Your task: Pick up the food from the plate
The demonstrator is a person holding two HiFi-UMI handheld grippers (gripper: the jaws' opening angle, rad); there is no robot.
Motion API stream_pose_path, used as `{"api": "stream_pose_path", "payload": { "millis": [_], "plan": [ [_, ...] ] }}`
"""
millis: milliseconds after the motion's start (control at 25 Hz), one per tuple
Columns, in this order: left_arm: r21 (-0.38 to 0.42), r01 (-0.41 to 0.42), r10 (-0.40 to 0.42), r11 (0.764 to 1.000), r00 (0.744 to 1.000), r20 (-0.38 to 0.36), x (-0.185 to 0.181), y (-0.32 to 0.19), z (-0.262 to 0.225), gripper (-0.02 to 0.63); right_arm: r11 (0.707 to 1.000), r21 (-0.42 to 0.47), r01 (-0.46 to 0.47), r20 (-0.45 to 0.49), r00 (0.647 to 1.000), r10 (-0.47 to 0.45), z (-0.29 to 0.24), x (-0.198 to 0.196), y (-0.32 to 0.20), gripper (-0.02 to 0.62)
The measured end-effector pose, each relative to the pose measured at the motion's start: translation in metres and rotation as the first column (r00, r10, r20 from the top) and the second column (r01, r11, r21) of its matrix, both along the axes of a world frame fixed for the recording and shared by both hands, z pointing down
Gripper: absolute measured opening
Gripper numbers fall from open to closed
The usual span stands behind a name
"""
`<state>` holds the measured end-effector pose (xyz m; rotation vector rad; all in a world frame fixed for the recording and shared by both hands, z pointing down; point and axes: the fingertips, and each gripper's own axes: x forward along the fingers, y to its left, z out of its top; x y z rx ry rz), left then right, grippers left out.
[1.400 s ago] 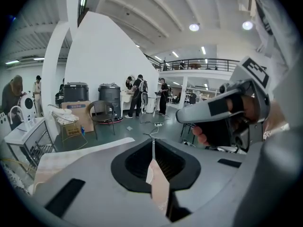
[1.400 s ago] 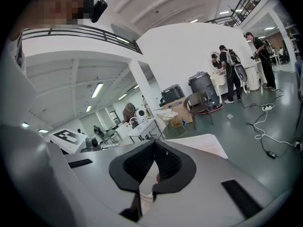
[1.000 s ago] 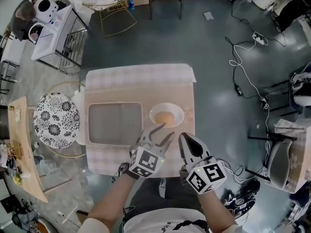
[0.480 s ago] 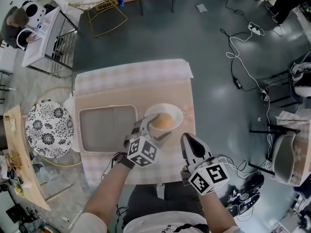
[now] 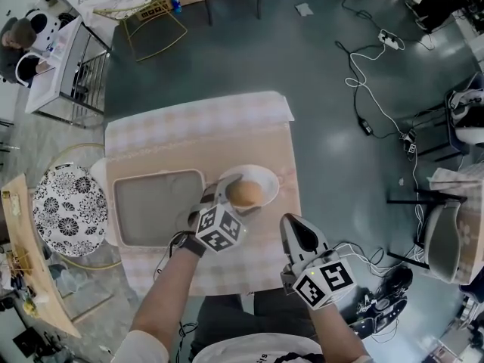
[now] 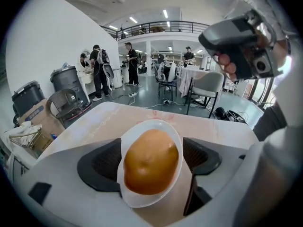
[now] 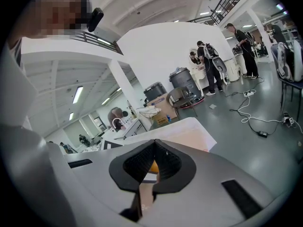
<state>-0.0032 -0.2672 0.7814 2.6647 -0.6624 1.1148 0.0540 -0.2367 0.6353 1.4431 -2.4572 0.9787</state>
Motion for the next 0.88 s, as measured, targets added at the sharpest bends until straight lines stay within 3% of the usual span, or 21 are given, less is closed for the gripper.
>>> {"api": "stream_pose_path", "payload": {
  "millis": [320, 560, 880],
  "plan": [
    [0.002, 0.003, -0.003, 1.0, 0.999, 0.044, -0.003, 0.001, 0.015, 0.376, 1.0, 0.001, -0.01, -0.003, 1.0, 0.01, 0.001, 0.008, 0.0, 0.015],
    [0.01, 0.032, -0.032, 0.999, 0.999, 0.008, -0.002, -0.001, 0.001, 0.367, 1.0, 0.003, -0.009, -0.007, 1.0, 0.009, -0.002, 0.01, 0.002, 0.015],
    [0.031, 0.048, -0.047, 0.998, 0.998, -0.04, 0.002, 0.013, -0.053, 0.367, 1.0, 0.023, 0.013, -0.017, 1.0, -0.013, -0.03, 0.004, 0.01, 0.015]
  ]
}}
